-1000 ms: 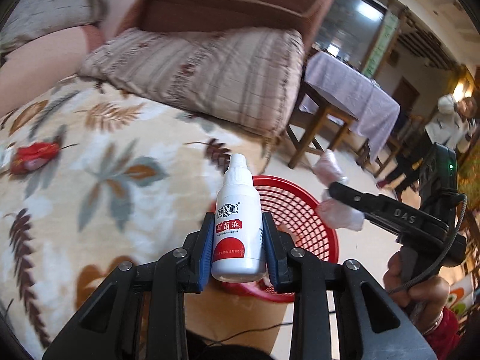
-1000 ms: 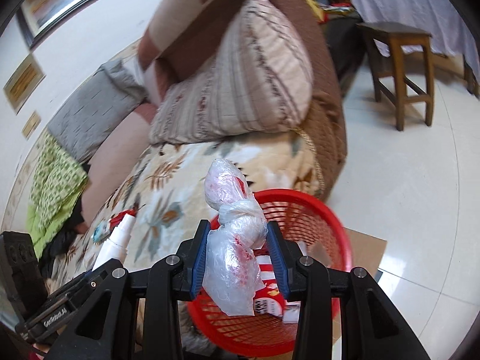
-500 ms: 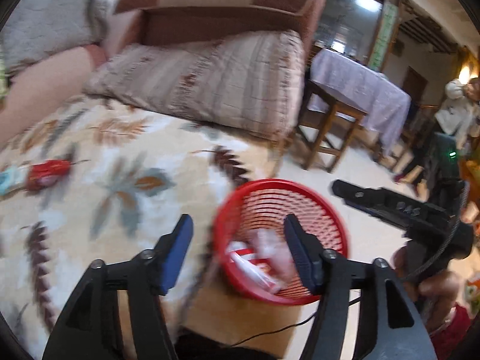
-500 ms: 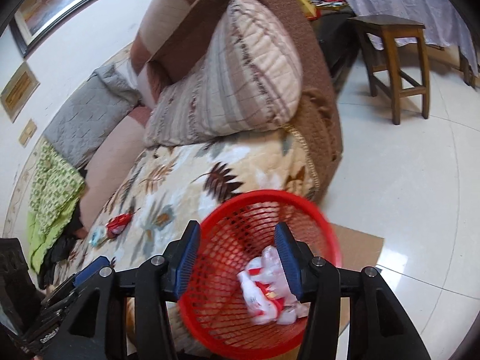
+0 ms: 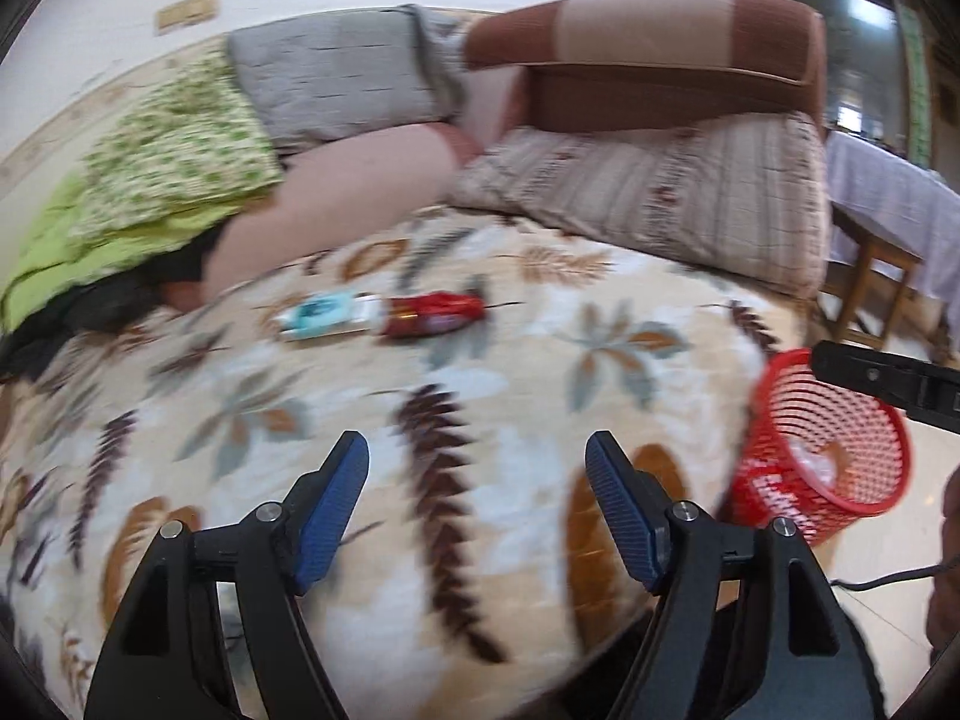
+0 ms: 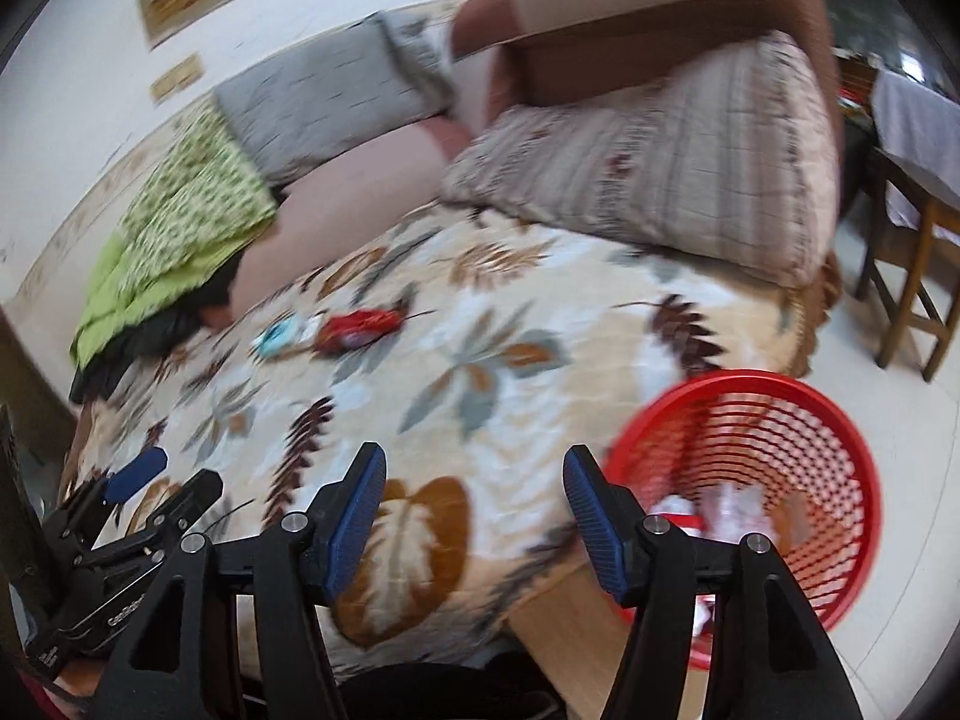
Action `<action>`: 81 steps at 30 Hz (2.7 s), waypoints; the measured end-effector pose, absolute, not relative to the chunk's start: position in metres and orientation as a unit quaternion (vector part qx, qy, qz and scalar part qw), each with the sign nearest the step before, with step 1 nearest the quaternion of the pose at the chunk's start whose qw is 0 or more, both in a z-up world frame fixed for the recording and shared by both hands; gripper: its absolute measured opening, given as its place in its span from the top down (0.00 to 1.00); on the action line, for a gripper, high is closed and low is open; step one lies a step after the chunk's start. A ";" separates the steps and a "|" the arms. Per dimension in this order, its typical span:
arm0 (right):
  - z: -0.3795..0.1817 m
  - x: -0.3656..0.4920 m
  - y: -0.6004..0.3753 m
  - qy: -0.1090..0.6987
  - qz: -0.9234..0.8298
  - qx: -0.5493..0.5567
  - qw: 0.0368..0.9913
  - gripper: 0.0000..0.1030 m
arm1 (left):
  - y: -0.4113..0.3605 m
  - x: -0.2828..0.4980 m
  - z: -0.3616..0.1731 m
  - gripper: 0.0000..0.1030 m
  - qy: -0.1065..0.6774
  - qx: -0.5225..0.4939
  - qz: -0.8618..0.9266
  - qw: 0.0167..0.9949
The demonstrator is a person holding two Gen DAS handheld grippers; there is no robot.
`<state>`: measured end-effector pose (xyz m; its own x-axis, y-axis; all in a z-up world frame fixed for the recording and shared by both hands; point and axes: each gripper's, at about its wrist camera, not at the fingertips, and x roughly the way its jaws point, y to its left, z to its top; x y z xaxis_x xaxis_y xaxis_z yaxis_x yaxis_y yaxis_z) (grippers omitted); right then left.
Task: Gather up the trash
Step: 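Move the right tool to the bed and grasp the large red wrapper, then grasp the small red-orange snack wrapper with the left tool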
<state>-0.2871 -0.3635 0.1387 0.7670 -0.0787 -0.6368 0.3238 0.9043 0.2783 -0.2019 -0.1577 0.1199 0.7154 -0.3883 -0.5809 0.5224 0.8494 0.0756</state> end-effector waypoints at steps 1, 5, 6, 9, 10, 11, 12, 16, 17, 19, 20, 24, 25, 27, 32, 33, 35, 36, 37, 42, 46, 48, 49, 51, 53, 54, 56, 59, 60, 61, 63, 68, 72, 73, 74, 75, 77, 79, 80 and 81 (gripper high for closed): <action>0.139 -0.285 -0.359 0.324 -0.106 0.186 0.921 0.36 | -0.150 -0.199 0.119 0.28 0.284 0.115 -0.240 0.921; 0.145 -0.272 -0.333 0.330 -0.093 0.161 0.925 0.36 | -0.129 -0.194 0.119 0.28 0.286 0.105 -0.217 0.928; 0.146 -0.271 -0.329 0.331 -0.090 0.157 0.926 0.36 | -0.124 -0.192 0.119 0.28 0.286 0.099 -0.214 0.929; 0.150 -0.267 -0.319 0.334 -0.086 0.145 0.928 0.36 | -0.114 -0.188 0.120 0.28 0.287 0.092 -0.207 0.931; 0.151 -0.267 -0.318 0.334 -0.085 0.143 0.928 0.36 | -0.112 -0.187 0.120 0.28 0.288 0.091 -0.206 0.931; 0.152 -0.266 -0.315 0.336 -0.084 0.139 0.928 0.36 | -0.113 -0.187 0.119 0.28 0.288 0.090 -0.205 0.931; 0.153 -0.265 -0.313 0.337 -0.082 0.137 0.928 0.36 | -0.111 -0.186 0.119 0.28 0.289 0.089 -0.203 0.931; 0.153 -0.261 -0.307 0.342 -0.076 0.132 0.927 0.36 | -0.108 -0.185 0.118 0.28 0.293 0.084 -0.202 0.931; 0.153 -0.259 -0.306 0.343 -0.075 0.131 0.927 0.36 | -0.108 -0.183 0.116 0.28 0.296 0.084 -0.202 0.930; 0.151 -0.256 -0.304 0.346 -0.071 0.132 0.926 0.36 | -0.108 -0.181 0.114 0.28 0.299 0.085 -0.200 0.929; 0.150 -0.254 -0.304 0.348 -0.068 0.134 0.925 0.36 | -0.107 -0.180 0.113 0.28 0.301 0.085 -0.199 0.929; 0.143 -0.245 -0.304 0.359 -0.056 0.141 0.921 0.36 | -0.105 -0.170 0.103 0.28 0.318 0.078 -0.199 0.924; 0.141 -0.241 -0.305 0.362 -0.051 0.142 0.920 0.36 | -0.103 -0.164 0.100 0.28 0.326 0.072 -0.198 0.922; 0.139 -0.230 -0.305 0.367 -0.042 0.140 0.919 0.36 | -0.098 -0.152 0.094 0.28 0.337 0.061 -0.190 0.920; 0.132 -0.194 -0.310 0.382 -0.021 0.142 0.913 0.36 | -0.082 -0.116 0.081 0.28 0.351 0.028 -0.166 0.921; 0.130 -0.178 -0.310 0.388 -0.011 0.140 0.911 0.36 | -0.079 -0.105 0.078 0.28 0.350 0.021 -0.161 0.922; 0.127 -0.152 -0.312 0.396 -0.002 0.139 0.908 0.36 | -0.074 -0.090 0.074 0.28 0.344 0.009 -0.154 0.926; 0.125 -0.139 -0.313 0.400 0.003 0.142 0.905 0.36 | -0.071 -0.085 0.071 0.28 0.341 0.005 -0.149 0.928; 0.122 -0.119 -0.316 0.406 0.012 0.150 0.901 0.36 | -0.069 -0.079 0.066 0.28 0.341 0.001 -0.145 0.929; 0.102 -0.030 -0.332 0.434 0.009 0.199 0.879 0.40 | -0.066 -0.061 0.052 0.28 0.363 -0.014 -0.136 0.922; 0.070 0.033 -0.351 0.465 -0.004 0.280 0.840 0.40 | -0.063 -0.052 0.050 0.28 0.367 -0.019 -0.129 0.921; 0.059 0.052 -0.352 0.471 -0.011 0.310 0.826 0.40 | -0.060 -0.046 0.046 0.28 0.379 -0.032 -0.130 0.915; 0.054 0.059 -0.352 0.478 -0.026 0.316 0.819 0.40 | -0.060 -0.046 0.045 0.28 0.382 -0.035 -0.131 0.914; 0.042 0.068 -0.354 0.486 -0.045 0.349 0.800 0.39 | -0.059 -0.044 0.044 0.28 0.386 -0.038 -0.130 0.912; 0.032 0.078 -0.356 0.489 -0.061 0.372 0.787 0.36 | -0.061 -0.044 0.044 0.28 0.386 -0.036 -0.136 0.911; 0.032 0.084 -0.354 0.487 -0.062 0.373 0.787 0.36 | -0.062 -0.044 0.044 0.28 0.386 -0.034 -0.137 0.912; 0.033 0.095 -0.346 0.491 -0.060 0.362 0.790 0.36 | -0.064 -0.044 0.043 0.28 0.388 -0.032 -0.140 0.910; 0.030 0.111 -0.328 0.503 -0.040 0.341 0.793 0.52 | -0.061 -0.043 0.043 0.28 0.388 -0.037 -0.133 0.911; 0.029 0.115 -0.322 0.510 -0.035 0.329 0.794 0.59 | -0.059 -0.042 0.043 0.28 0.390 -0.043 -0.130 0.910; 0.027 0.118 -0.315 0.515 -0.034 0.313 0.798 0.60 | -0.057 -0.041 0.042 0.28 0.392 -0.048 -0.128 0.910; 0.030 0.118 -0.300 0.505 -0.018 0.276 0.818 0.64 | -0.051 -0.038 0.042 0.28 0.393 -0.056 -0.116 0.910; 0.031 0.096 -0.263 0.518 0.064 0.243 0.818 0.66 | -0.034 -0.031 0.045 0.28 0.389 -0.085 -0.102 0.912; 0.032 0.055 -0.251 0.526 0.118 0.264 0.800 0.66 | -0.022 -0.030 0.049 0.28 0.380 -0.104 -0.093 0.914; 0.034 0.045 -0.256 0.520 0.110 0.275 0.801 0.66 | -0.021 -0.029 0.050 0.28 0.381 -0.105 -0.093 0.914; 0.037 0.036 -0.260 0.512 0.102 0.281 0.805 0.66 | -0.021 -0.029 0.050 0.28 0.381 -0.107 -0.097 0.913; 0.043 0.022 -0.267 0.499 0.086 0.289 0.813 0.66 | -0.024 -0.028 0.051 0.28 0.380 -0.107 -0.108 0.913; 0.051 -0.002 -0.279 0.476 0.052 0.304 0.823 0.66 | -0.032 -0.027 0.053 0.28 0.377 -0.094 -0.125 0.913; 0.058 -0.021 -0.294 0.444 0.007 0.313 0.839 0.66 | -0.044 -0.026 0.058 0.29 0.373 -0.081 -0.149 0.912; 0.060 -0.031 -0.301 0.428 -0.013 0.318 0.846 0.66 | -0.051 -0.024 0.060 0.32 0.370 -0.075 -0.165 0.911; 0.061 -0.035 -0.305 0.419 -0.022 0.323 0.848 0.66 | -0.061 -0.021 0.063 0.39 0.369 -0.062 -0.185 0.909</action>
<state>-0.0352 -0.3054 0.0609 0.6472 0.2343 -0.7254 0.3073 0.7907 0.5295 -0.0211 -0.0608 0.0625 0.6599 -0.3810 -0.6476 0.2900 0.9243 -0.2483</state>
